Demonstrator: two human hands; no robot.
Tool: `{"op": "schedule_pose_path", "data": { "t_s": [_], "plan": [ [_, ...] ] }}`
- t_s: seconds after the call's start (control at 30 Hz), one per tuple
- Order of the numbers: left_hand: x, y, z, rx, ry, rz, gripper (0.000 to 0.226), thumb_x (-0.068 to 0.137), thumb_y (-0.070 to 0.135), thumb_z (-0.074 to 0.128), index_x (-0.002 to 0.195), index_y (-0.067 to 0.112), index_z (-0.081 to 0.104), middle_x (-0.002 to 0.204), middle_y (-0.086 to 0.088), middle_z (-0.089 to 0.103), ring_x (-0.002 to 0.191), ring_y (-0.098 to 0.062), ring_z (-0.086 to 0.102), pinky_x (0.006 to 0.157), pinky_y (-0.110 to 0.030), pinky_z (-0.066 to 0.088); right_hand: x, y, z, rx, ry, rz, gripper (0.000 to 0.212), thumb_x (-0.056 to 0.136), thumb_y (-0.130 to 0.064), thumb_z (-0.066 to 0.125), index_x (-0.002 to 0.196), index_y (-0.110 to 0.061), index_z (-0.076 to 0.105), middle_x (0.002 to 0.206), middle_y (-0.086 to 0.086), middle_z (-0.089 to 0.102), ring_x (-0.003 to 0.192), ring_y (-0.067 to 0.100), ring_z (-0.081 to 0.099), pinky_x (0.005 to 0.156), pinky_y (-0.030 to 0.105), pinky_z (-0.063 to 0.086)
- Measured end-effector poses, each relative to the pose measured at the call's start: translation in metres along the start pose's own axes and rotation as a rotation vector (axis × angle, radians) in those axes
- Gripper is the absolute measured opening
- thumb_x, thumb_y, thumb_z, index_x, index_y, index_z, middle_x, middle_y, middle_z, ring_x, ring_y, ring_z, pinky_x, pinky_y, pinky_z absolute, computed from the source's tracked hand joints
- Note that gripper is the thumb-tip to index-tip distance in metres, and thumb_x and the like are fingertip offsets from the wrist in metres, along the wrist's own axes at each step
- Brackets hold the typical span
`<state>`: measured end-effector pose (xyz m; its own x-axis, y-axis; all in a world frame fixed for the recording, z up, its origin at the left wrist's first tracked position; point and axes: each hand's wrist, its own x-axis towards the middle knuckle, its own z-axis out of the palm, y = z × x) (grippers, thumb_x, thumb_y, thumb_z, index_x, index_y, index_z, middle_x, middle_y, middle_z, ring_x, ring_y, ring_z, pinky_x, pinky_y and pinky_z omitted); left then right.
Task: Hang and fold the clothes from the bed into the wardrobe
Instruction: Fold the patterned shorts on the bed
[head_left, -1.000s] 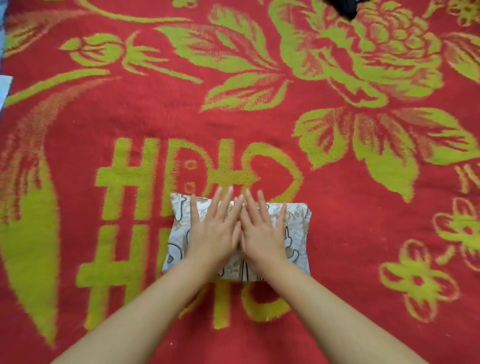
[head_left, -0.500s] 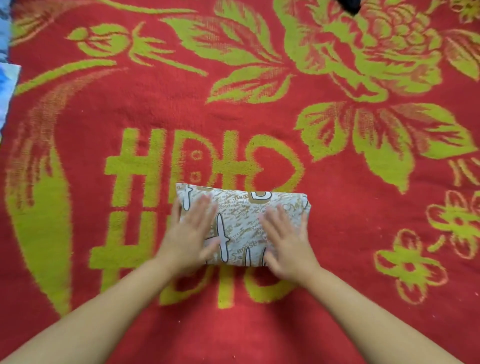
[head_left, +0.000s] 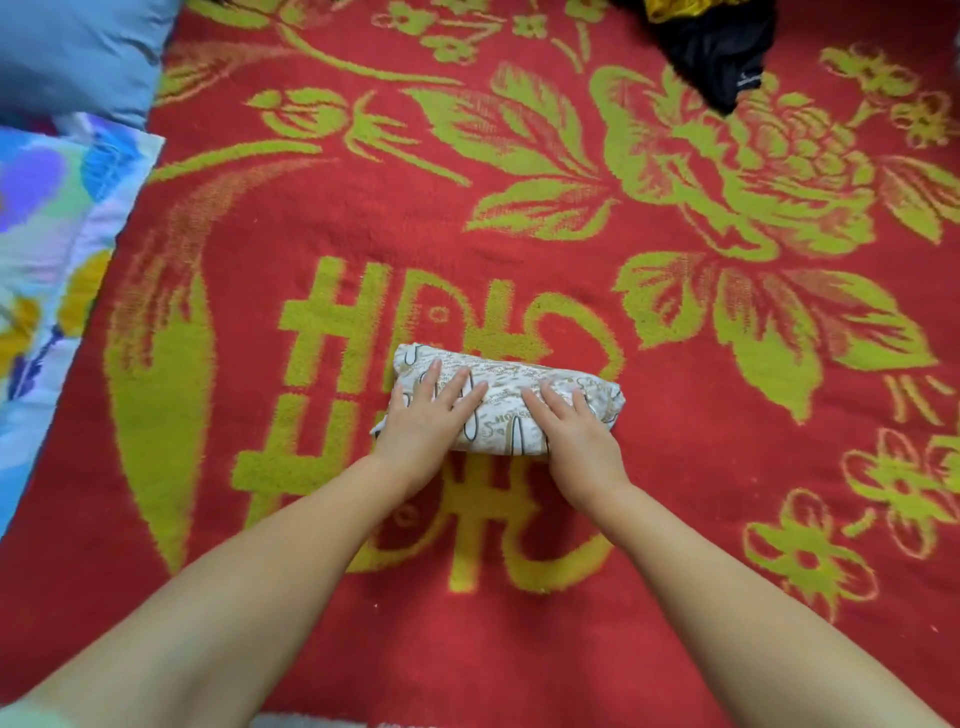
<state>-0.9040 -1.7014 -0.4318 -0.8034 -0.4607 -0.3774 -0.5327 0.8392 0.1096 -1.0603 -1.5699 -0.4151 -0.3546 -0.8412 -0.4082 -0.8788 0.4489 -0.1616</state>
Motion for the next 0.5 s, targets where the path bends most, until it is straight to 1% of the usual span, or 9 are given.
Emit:
{"op": "schedule_pose_path", "data": {
  "t_s": [0.07, 0.13, 0.2, 0.27, 0.4, 0.5],
  "plan": [
    [-0.02, -0.003, -0.019, 0.004, 0.065, -0.048, 0.086, 0.091, -0.007, 0.04, 0.151, 0.03, -0.01, 0.161, 0.0, -0.007, 0.147, -0.032, -0.008, 0.114, -0.056, 0.016, -0.006, -0.009, -0.026, -0.06, 0.035, -0.085, 0.078, 0.09, 0.006, 0.038, 0.153, -0.031, 0.011, 0.16, -0.004, 0.013, 0.146, 0.034, 0.013, 0.1, 0.045, 0.041],
    [-0.041, -0.008, -0.028, -0.002, 0.102, -0.102, 0.087, 0.089, -0.008, 0.04, 0.152, 0.029, -0.009, 0.161, 0.0, -0.006, 0.147, -0.033, -0.008, 0.113, -0.056, 0.017, -0.009, -0.021, -0.043, -0.116, 0.038, -0.164, 0.085, 0.086, 0.009, 0.043, 0.153, -0.031, 0.009, 0.161, -0.004, 0.012, 0.146, 0.036, 0.012, 0.1, 0.044, 0.041],
    [-0.074, -0.012, -0.036, -0.023, 0.137, -0.213, 0.087, 0.09, -0.007, 0.04, 0.152, 0.03, -0.009, 0.161, 0.0, -0.006, 0.147, -0.033, -0.008, 0.113, -0.058, 0.018, -0.015, -0.04, -0.059, -0.19, 0.044, -0.276, 0.089, 0.084, 0.01, 0.046, 0.153, -0.031, 0.006, 0.161, -0.005, 0.01, 0.146, 0.037, 0.011, 0.097, 0.044, 0.044],
    [-0.113, -0.012, -0.035, -0.057, 0.163, -0.315, 0.088, 0.089, -0.007, 0.041, 0.152, 0.03, -0.008, 0.161, -0.001, -0.006, 0.147, -0.033, -0.008, 0.113, -0.058, 0.019, -0.025, -0.064, -0.07, -0.261, 0.04, -0.393, 0.088, 0.085, 0.006, 0.047, 0.153, -0.031, 0.006, 0.161, -0.006, 0.01, 0.146, 0.038, 0.011, 0.094, 0.045, 0.045],
    [-0.21, 0.005, -0.014, -0.151, 0.206, -0.546, 0.088, 0.088, -0.007, 0.043, 0.152, 0.03, -0.006, 0.161, -0.001, -0.005, 0.147, -0.033, -0.007, 0.113, -0.058, 0.02, -0.071, -0.118, -0.069, -0.359, 0.01, -0.606, 0.079, 0.09, -0.001, 0.041, 0.153, -0.031, 0.005, 0.16, -0.006, 0.011, 0.145, 0.037, 0.01, 0.1, 0.047, 0.04],
    [-0.291, 0.023, 0.005, -0.21, 0.159, -0.705, 0.096, 0.085, -0.011, 0.046, 0.151, 0.029, -0.011, 0.161, -0.001, -0.01, 0.146, -0.034, -0.01, 0.114, -0.057, 0.018, -0.114, -0.161, -0.051, -0.431, -0.034, -0.775, 0.082, 0.089, 0.002, 0.041, 0.153, -0.03, 0.002, 0.159, -0.008, 0.009, 0.145, 0.035, 0.008, 0.103, 0.048, 0.038]
  ]
}}
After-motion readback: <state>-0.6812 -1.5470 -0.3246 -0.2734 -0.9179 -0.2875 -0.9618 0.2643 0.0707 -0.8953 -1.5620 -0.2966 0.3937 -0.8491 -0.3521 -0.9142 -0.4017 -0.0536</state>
